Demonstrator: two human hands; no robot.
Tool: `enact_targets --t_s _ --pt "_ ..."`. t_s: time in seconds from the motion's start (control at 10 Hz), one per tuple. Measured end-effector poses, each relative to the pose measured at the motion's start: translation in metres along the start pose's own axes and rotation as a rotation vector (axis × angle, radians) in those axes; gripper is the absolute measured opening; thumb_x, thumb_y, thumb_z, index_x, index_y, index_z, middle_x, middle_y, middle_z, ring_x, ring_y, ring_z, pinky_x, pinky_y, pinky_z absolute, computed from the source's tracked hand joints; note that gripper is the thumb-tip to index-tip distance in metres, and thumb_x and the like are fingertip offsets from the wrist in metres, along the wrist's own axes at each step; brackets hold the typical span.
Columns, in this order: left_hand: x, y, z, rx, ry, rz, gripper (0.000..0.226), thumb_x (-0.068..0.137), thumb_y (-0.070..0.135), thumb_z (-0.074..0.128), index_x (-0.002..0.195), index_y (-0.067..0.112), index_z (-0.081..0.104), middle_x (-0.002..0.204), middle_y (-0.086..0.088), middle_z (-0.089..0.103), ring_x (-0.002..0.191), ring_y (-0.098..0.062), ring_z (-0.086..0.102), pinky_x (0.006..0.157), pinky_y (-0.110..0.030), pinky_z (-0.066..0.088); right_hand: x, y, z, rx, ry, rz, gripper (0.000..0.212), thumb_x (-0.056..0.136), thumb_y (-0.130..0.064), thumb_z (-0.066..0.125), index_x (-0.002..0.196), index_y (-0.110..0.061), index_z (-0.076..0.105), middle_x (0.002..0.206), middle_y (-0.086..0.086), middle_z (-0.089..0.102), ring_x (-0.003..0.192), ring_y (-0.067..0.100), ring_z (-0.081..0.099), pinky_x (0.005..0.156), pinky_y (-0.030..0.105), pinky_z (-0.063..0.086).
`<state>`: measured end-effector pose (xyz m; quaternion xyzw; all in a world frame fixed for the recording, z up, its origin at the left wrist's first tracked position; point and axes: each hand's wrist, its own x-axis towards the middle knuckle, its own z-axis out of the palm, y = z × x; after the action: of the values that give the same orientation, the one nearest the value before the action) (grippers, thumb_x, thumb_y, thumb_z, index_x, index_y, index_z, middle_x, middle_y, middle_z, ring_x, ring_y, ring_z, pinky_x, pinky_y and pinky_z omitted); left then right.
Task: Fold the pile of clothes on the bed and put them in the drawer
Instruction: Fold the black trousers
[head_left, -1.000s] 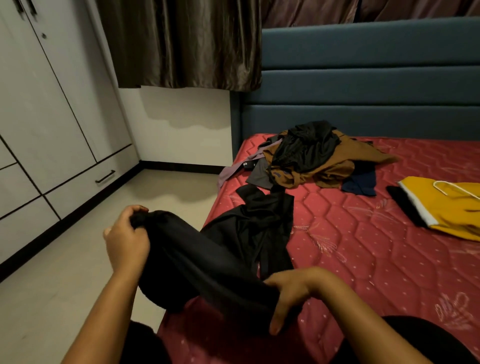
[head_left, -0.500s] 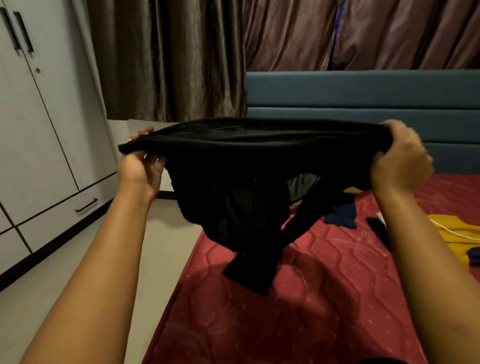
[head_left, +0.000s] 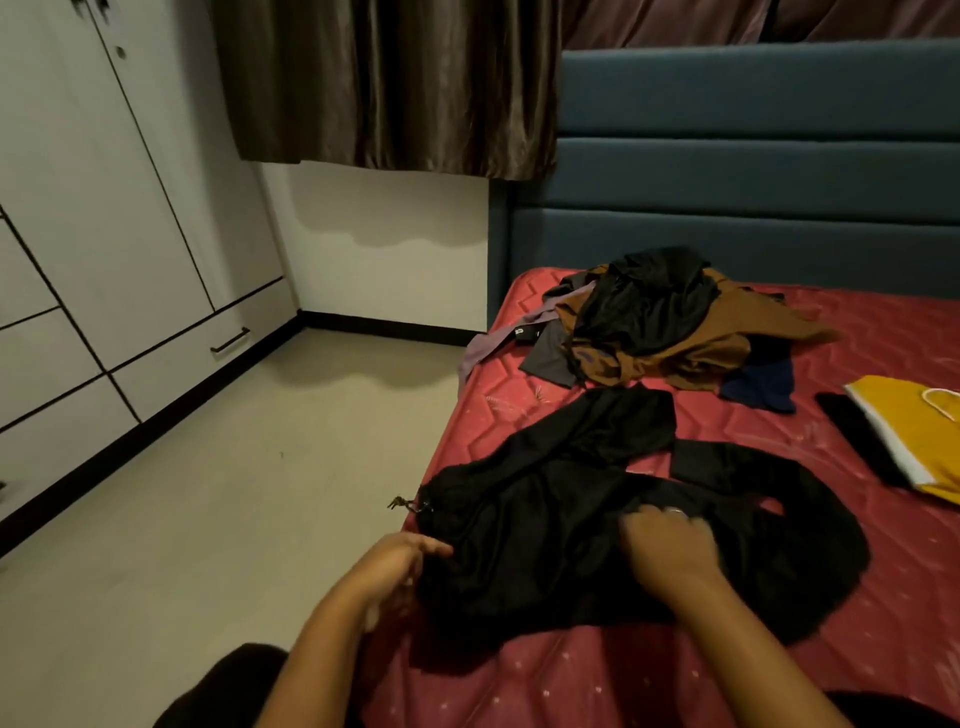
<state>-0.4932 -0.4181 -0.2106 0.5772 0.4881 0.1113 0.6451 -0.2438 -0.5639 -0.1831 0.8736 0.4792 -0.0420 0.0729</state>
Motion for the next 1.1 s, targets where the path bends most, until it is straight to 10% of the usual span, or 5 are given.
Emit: enact_targets --t_s 0.3,0.7,0.8,1.0,1.1 --pt "0.036 -0.007 0.005 -0.104 0.108 -0.013 0.042 0.086 -0.01 0.06 0.121 0.01 0.051 0.115 -0.014 0.059 0.092 -0.022 0.059 0.068 -0.022 0.05 -0.015 -0.107 0.057 0.138 -0.114 -0.591 0.07 0.086 -0.039 0.057 0.147 -0.042 0.023 0.147 -0.005 0.036 0.137 0.021 0.031 0.113 0.042 0.022" --pt "0.058 0.004 0.003 -0.191 0.088 0.129 0.06 0.078 -0.011 0.068 0.115 0.023 0.036 0.107 0.001 0.053 0.101 -0.02 0.055 0.074 -0.022 0.049 0.014 -0.116 -0.018 0.688 -0.583 -0.809 0.028 0.09 0.001 0.055 0.114 -0.006 0.068 0.111 0.005 0.069 0.098 0.008 0.062 0.092 0.022 0.047" --pt "0.045 0.014 -0.001 -0.19 -0.055 0.253 0.062 0.073 -0.025 0.055 0.109 0.025 0.048 0.106 -0.005 0.061 0.084 -0.014 0.062 0.061 -0.019 0.051 0.059 -0.12 -0.062 0.667 0.041 -0.608 0.046 0.077 0.017 0.044 0.109 -0.004 0.069 0.106 0.004 0.068 0.1 0.01 0.06 0.086 0.018 0.041" --pt "0.017 0.031 -0.011 -0.064 -0.61 0.331 0.058 0.065 -0.027 0.045 0.097 0.018 0.063 0.095 0.012 0.07 0.089 -0.004 0.065 0.072 -0.019 0.054 0.077 -0.128 -0.057 -0.003 -0.339 -0.745 0.034 0.086 -0.014 0.055 0.12 -0.008 0.058 0.132 0.017 0.056 0.107 0.024 0.056 0.089 0.028 0.043" --pt "0.014 0.034 -0.021 -0.016 -0.664 0.32 0.054 0.06 -0.022 0.045 0.096 0.015 0.063 0.093 0.012 0.071 0.091 -0.003 0.065 0.075 -0.018 0.053 0.067 -0.11 -0.033 0.054 -0.481 -0.601 0.047 0.096 -0.029 0.045 0.137 -0.007 0.043 0.147 0.017 0.04 0.123 0.027 0.049 0.096 0.03 0.04"
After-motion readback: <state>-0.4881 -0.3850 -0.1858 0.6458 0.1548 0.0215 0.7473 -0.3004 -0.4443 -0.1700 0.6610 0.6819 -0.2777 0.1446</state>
